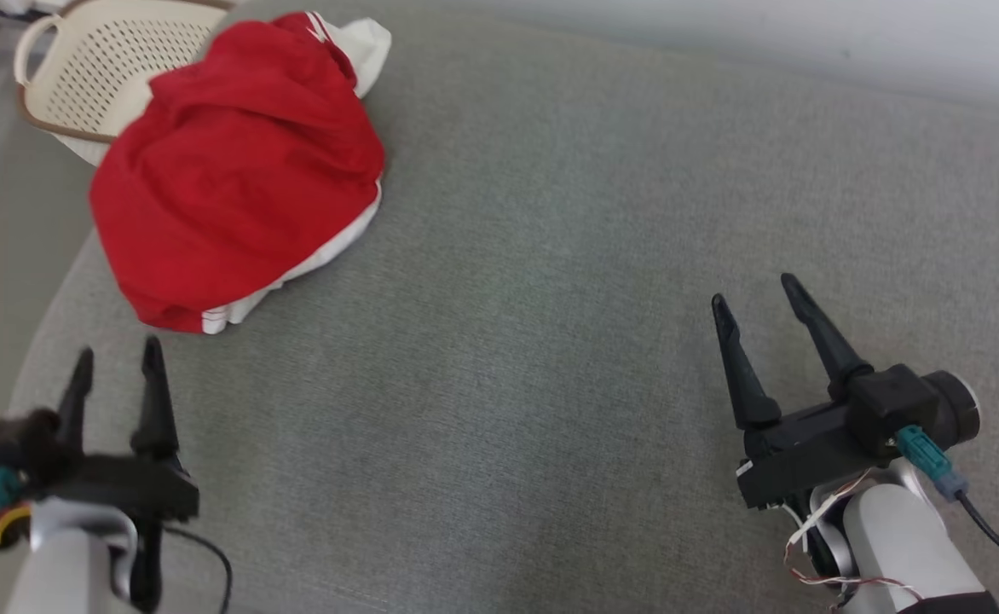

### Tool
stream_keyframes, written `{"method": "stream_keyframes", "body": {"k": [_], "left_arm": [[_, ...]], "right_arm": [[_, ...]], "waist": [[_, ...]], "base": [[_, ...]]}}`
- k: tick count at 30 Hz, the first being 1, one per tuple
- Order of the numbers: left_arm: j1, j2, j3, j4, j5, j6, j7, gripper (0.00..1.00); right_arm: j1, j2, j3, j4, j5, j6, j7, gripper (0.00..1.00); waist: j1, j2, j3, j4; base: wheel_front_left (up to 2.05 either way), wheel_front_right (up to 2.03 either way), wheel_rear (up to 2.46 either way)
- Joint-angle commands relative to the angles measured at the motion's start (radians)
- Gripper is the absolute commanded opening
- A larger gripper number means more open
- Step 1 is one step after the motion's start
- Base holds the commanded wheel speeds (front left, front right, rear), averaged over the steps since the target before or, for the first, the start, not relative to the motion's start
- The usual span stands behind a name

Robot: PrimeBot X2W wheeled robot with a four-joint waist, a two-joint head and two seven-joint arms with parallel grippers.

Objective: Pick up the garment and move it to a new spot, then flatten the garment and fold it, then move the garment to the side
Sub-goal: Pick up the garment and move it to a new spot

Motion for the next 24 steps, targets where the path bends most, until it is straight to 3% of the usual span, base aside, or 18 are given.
{"method": "stream_keyframes", "body": {"k": [1, 9, 17, 24], "left_arm": [[-0.027, 0.012, 0.005, 0.013, 0.000, -0.006, -0.003, 1.00], [-0.180, 0.072, 0.022, 0.075, 0.001, -0.031, -0.003, 1.00], [-0.271, 0.089, 0.036, 0.115, -0.018, -0.041, -0.003, 1.00], [-0.384, 0.132, 0.054, 0.248, 0.012, -0.002, -0.003, 1.00]], "right_arm": [[-0.009, -0.009, -0.001, -0.006, -0.008, 0.000, -0.001, 1.00], [-0.037, -0.027, -0.012, -0.022, -0.016, 0.000, -0.001, 1.00], [-0.045, -0.032, -0.017, -0.031, -0.021, 0.000, -0.001, 1.00], [-0.055, -0.026, -0.020, -0.029, -0.029, 0.000, -0.001, 1.00]], "waist": [[-0.0001, -0.0002, 0.063, -0.034], [-0.0001, -0.0002, 0.136, -0.069], [-0.0001, -0.0002, 0.175, -0.087], [-0.0001, -0.0002, 0.212, -0.112]], "base": [[0.00, 0.00, 0.00], [0.00, 0.00, 0.00], [0.00, 0.00, 0.00], [0.00, 0.00, 0.00]]}}
